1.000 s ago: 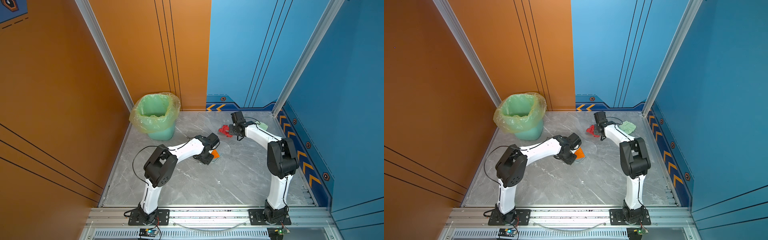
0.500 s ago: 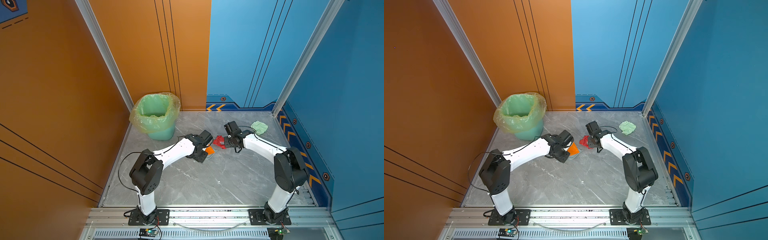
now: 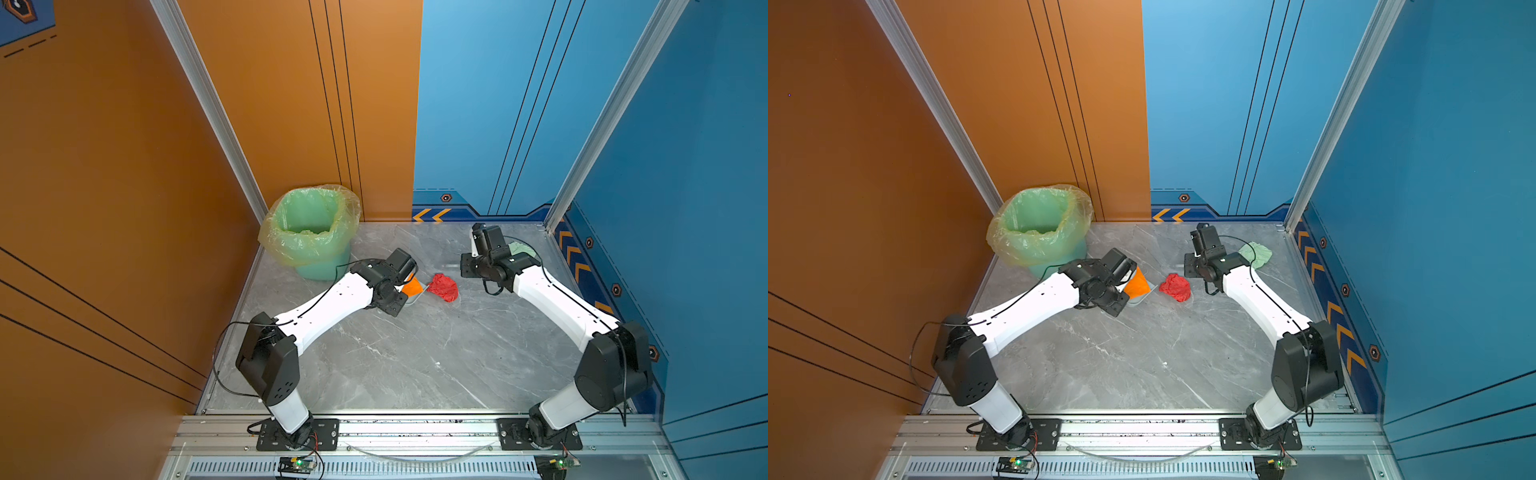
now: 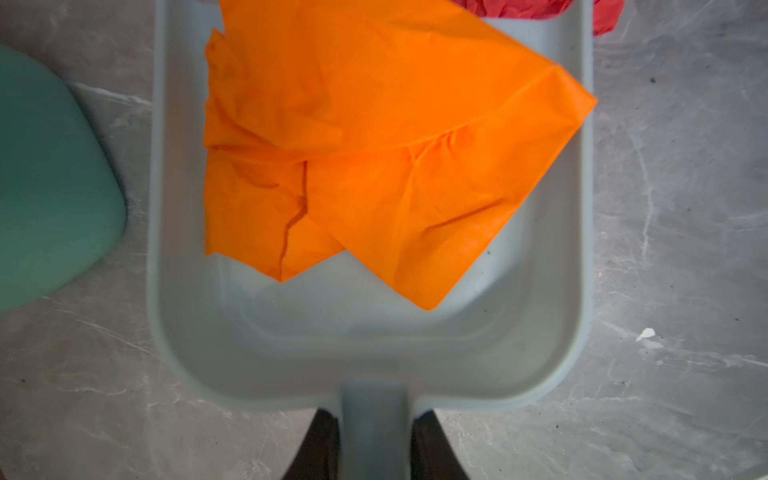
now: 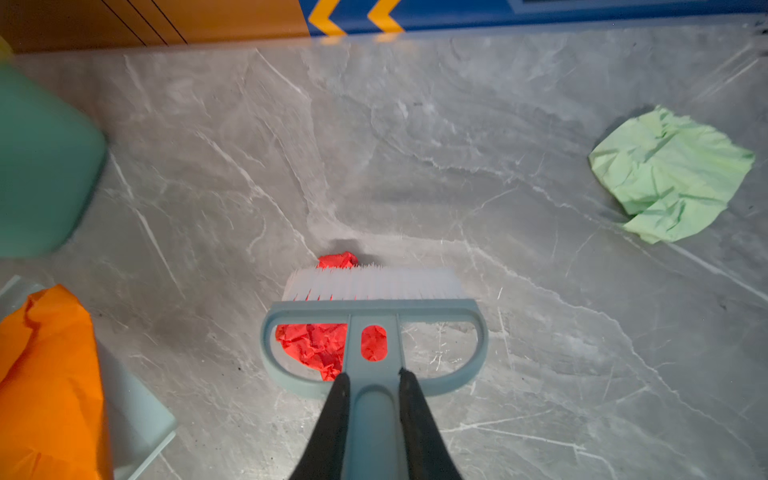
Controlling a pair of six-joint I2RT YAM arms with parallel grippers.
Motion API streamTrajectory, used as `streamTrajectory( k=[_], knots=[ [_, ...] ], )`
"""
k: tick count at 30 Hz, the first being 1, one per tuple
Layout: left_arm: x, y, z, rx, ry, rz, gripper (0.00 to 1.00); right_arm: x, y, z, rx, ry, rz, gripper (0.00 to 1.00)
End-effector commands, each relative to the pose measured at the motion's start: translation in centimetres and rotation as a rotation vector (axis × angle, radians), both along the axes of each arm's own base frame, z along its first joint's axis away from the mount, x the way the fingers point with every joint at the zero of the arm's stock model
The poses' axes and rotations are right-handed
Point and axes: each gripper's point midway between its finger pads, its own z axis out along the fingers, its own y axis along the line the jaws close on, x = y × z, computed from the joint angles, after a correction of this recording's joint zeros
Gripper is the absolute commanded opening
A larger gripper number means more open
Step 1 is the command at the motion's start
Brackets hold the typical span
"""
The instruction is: Sweep away the paper scraps from the table
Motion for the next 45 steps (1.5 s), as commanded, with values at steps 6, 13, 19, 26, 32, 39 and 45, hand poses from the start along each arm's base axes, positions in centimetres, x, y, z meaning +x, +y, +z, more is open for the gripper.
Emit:
streamTrajectory(
  k=[6,13,19,26,32,39,45],
  knots=[
    [1.1,3.5,6.8,0.043,-0.134,-0.001,0.05,-0.7,-2.7,2.3,0.030,-0.042,-0.048,0.00],
    [2.1,5.9,11.5,0.044,-0.228,0.012,0.07,-2.4,-3.3,0.6,0.025,-0.002,-0.058,0.00],
    [3.0,9.3,14.7,0.127,-0.319,0.042,0.08,-3.3,-3.5,-0.4,0.036,0.020,-0.065,0.00],
    [3.6,13.2,18.5,0.112,-0.405,0.121,0.09,-4.1,-3.5,-1.3,0.043,0.037,-0.071,0.00],
    [4.3,17.4,22.4,0.144,-0.498,0.191,0.10,-4.6,-3.5,-1.6,0.048,0.048,-0.075,0.00],
    [5.4,22.6,24.8,0.262,-0.544,0.276,0.10,-5.1,-3.6,-2.0,0.058,0.048,-0.089,0.00],
    [6.6,27.3,24.2,0.449,-0.509,0.359,0.10,-5.3,-3.6,-2.1,0.060,0.049,-0.090,0.00]
  ],
)
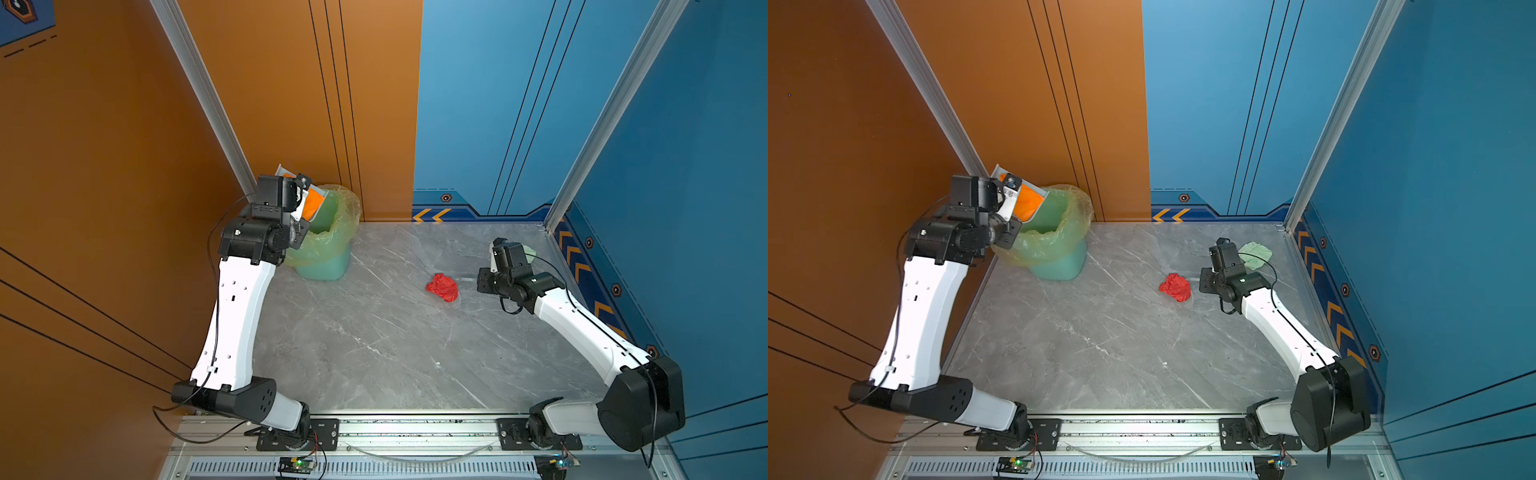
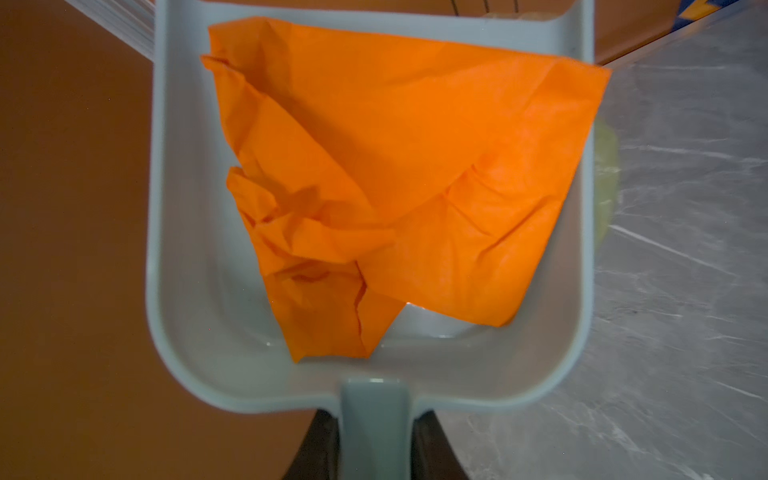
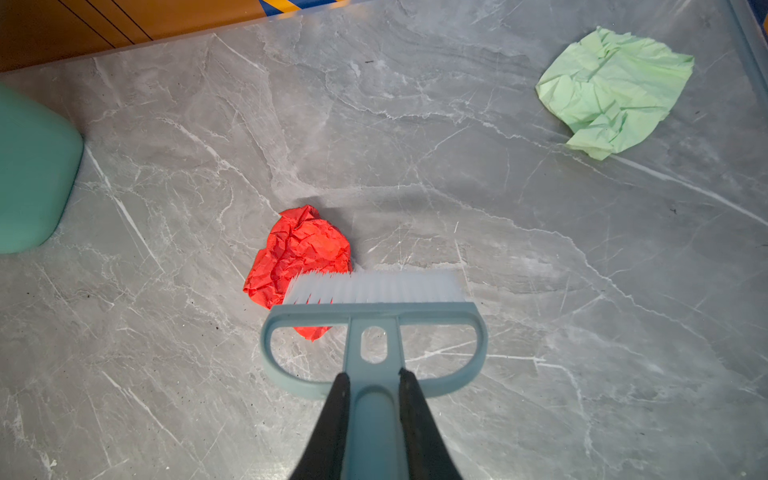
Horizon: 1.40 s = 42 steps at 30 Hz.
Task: Sweep away the paper scraps from the table
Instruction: 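Lift the dustpan over the bin with the left gripper while the right brush draws back, then tip the dustpan into the bin with the left gripper, dropping the orange scrap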
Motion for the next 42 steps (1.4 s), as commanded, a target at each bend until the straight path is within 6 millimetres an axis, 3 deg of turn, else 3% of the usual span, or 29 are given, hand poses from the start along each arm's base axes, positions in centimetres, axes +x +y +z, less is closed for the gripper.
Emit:
streamTrajectory(
  k=[1,8,19,42],
  knots=[
    [0.9,2.5,-0.2,0.139,0.041,0.071,0.10,-0.5,0.1,0.2,0.019,-0.004,-0.009,0.00],
    [3.2,4.7,-1.3,0.284,0.115,0.126,0.09,-0.6,0.3,-0.3,0.024,0.003,-0.005,0.00],
    [6.4,5.8,-2.2,0.407,0.198,0.132,0.09,-1.1,-0.1,0.7,0.024,-0.031,0.000,0.00],
    [6.8,5.9,-5.1,0.584,0.395,0.026,0.09,-1.0,0.5,1.4,0.055,-0.046,0.017,0.00]
  ],
)
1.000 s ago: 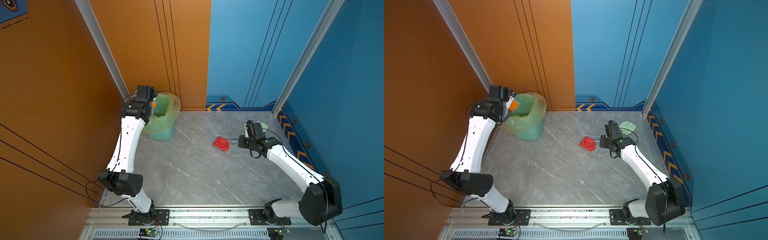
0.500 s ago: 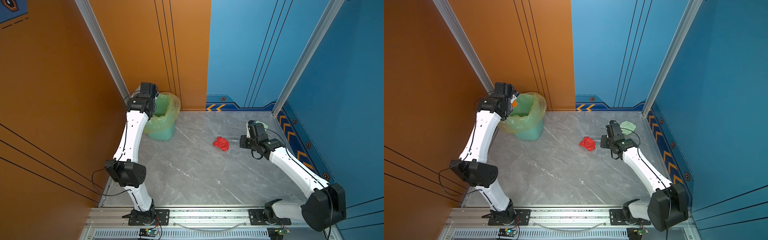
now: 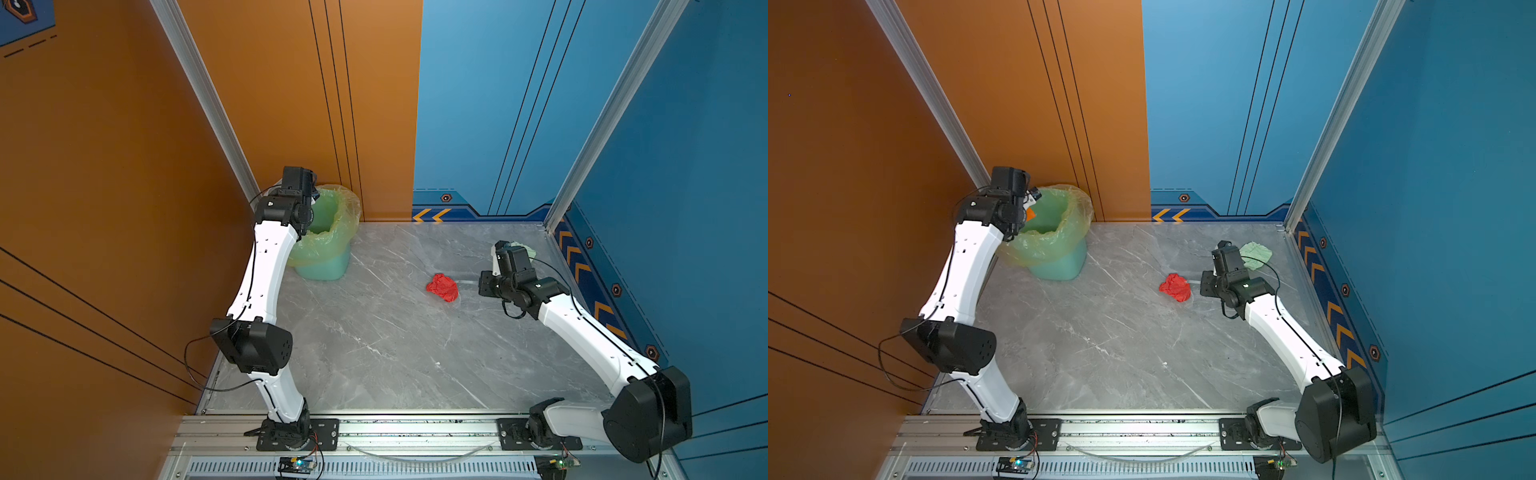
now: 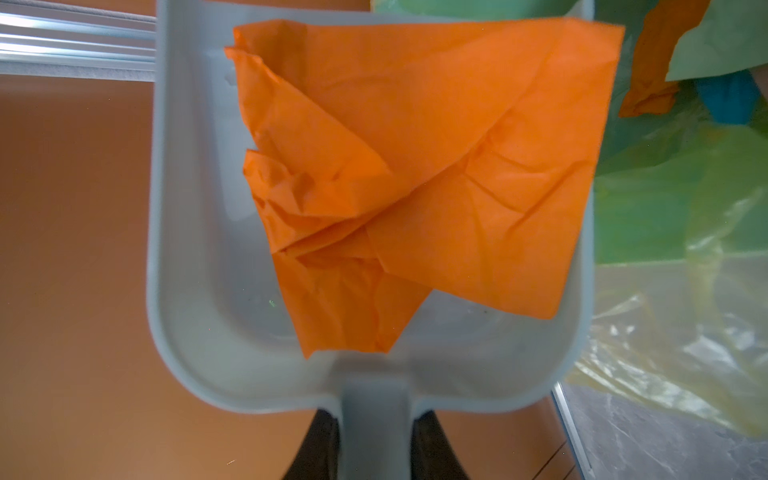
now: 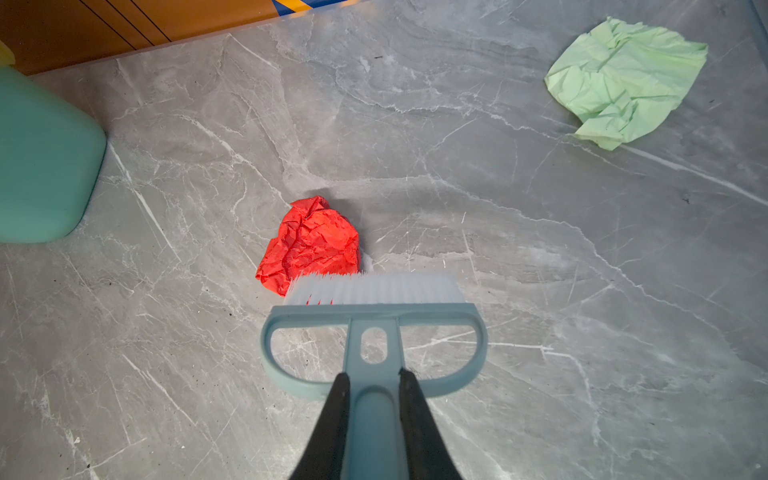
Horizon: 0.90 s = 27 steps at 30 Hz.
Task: Sweep away the paper scraps from the table
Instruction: 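Tip the dustpan into the bin with the left gripper, dropping the orange scrap, then hold the empty dustpan over the bin with the left gripper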
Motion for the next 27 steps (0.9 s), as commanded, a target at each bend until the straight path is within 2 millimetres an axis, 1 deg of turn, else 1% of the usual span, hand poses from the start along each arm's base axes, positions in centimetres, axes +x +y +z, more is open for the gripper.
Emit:
streamTrajectory(
  k=[1,6,12,20,23,27],
  knots=[
    [0.2,0.0,-0.9,0.053,0.063,-0.016,0.09,0.1,0.4,1.1,0.026,-0.036,0.003,0.00],
    [0.5,0.1,-1.8,0.097,0.115,-0.017,0.09,0.0,0.4,1.0,0.027,-0.034,0.005,0.00],
    [0.7,0.2,-1.7,0.125,0.135,-0.021,0.09,0.0,0.4,1.0,0.027,-0.033,0.006,0.00],
    [1.0,0.0,-0.3,0.114,0.092,-0.029,0.09,0.3,0.7,0.8,0.034,-0.030,0.011,0.00],
    [1.3,-0.5,0.1,0.073,0.058,-0.045,0.10,0.3,0.7,0.7,0.034,-0.028,0.013,0.00],
    [1.6,-1.0,1.3,0.020,-0.010,-0.056,0.10,0.4,0.7,0.9,0.033,-0.032,0.016,0.00]
  ],
)
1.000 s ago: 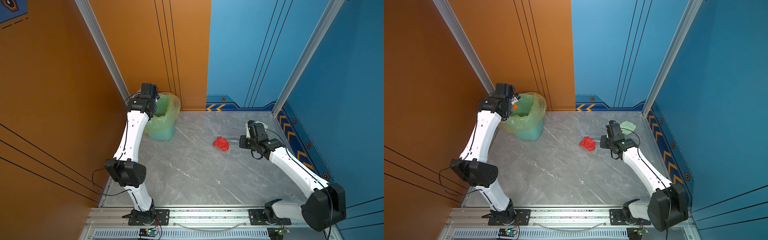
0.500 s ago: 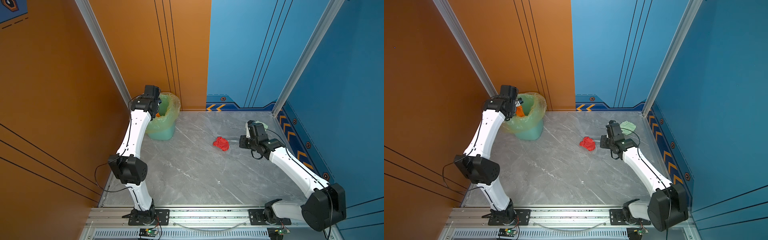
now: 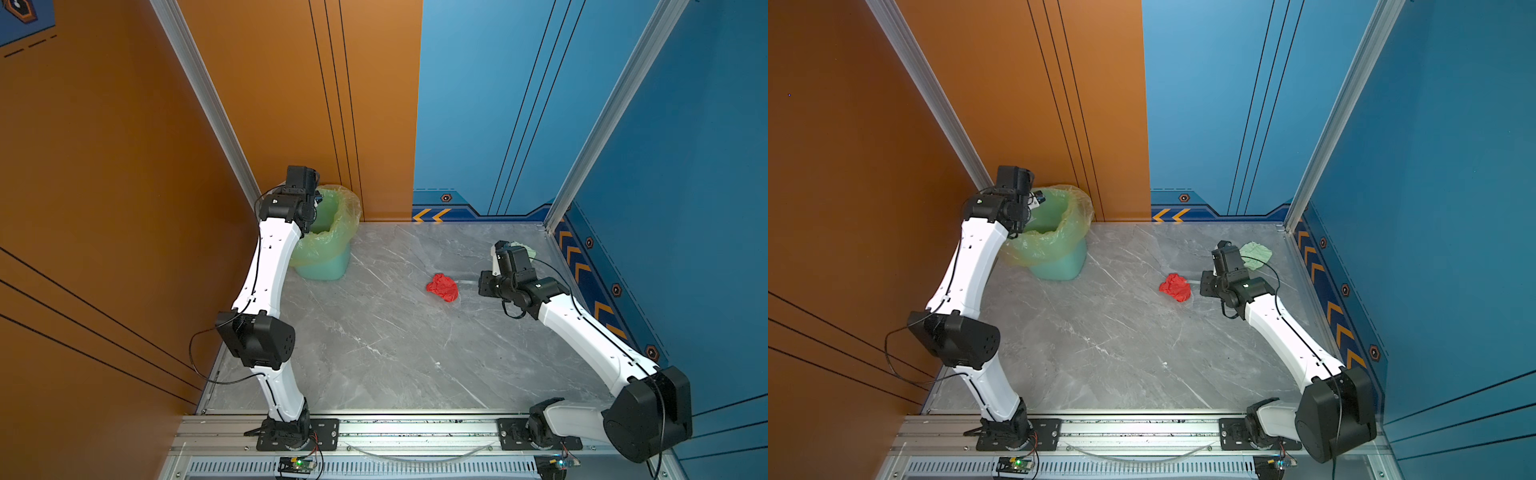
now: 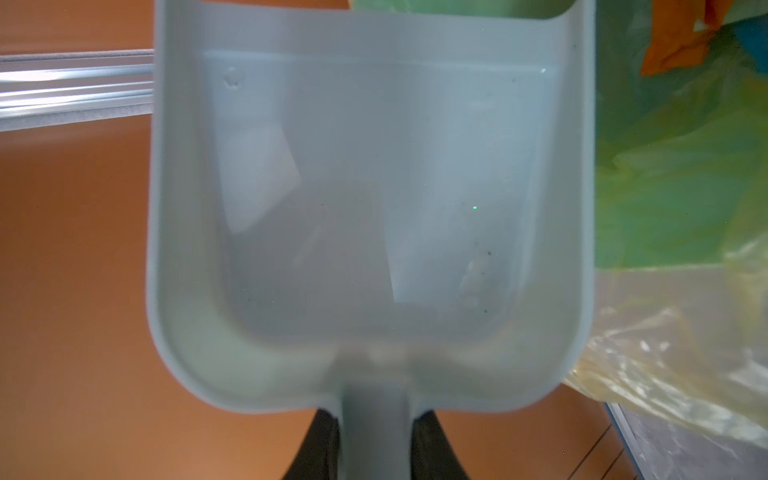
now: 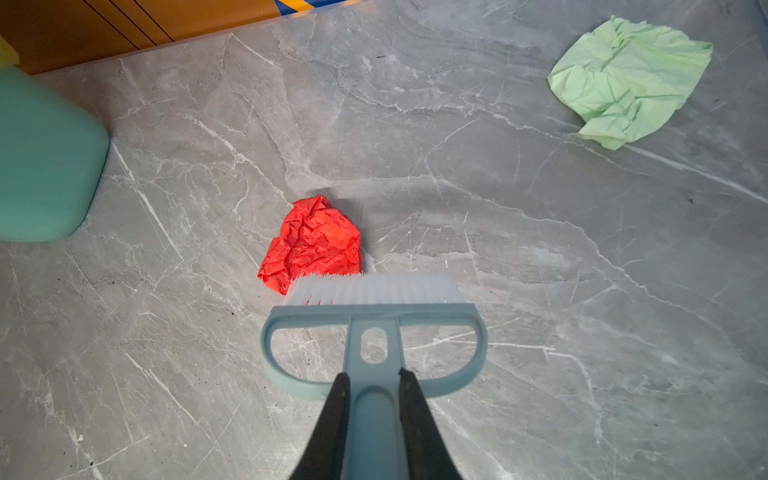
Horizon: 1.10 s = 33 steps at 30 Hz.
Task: Sweep away the paper scraps from the table
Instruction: 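Hold the empty dustpan over the bin with the left gripper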
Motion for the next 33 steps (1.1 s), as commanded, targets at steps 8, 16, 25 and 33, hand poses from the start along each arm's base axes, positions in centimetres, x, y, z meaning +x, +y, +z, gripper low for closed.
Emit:
streamTrajectory(
  k=[8,16,25,33],
  knots=[
    [1.0,-1.6,3.8,-0.109,-0.177,-0.028,0.11,0.6,0.8,1.2,0.031,-0.038,0.017,0.00],
    [-0.4,-7.7,6.1,-0.396,-0.301,-0.224,0.12,0.9,0.9,1.6,0.032,-0.042,0.021,0.00],
    [-2.7,-14.1,4.4,-0.523,-0.281,-0.297,0.12,1.5,0.6,2.8,0.015,-0.071,0.005,0.00],
    [-6.0,-21.6,-2.1,-0.686,-0.115,-0.373,0.11,2.0,0.2,2.6,-0.008,-0.063,-0.022,0.00]
  ],
)
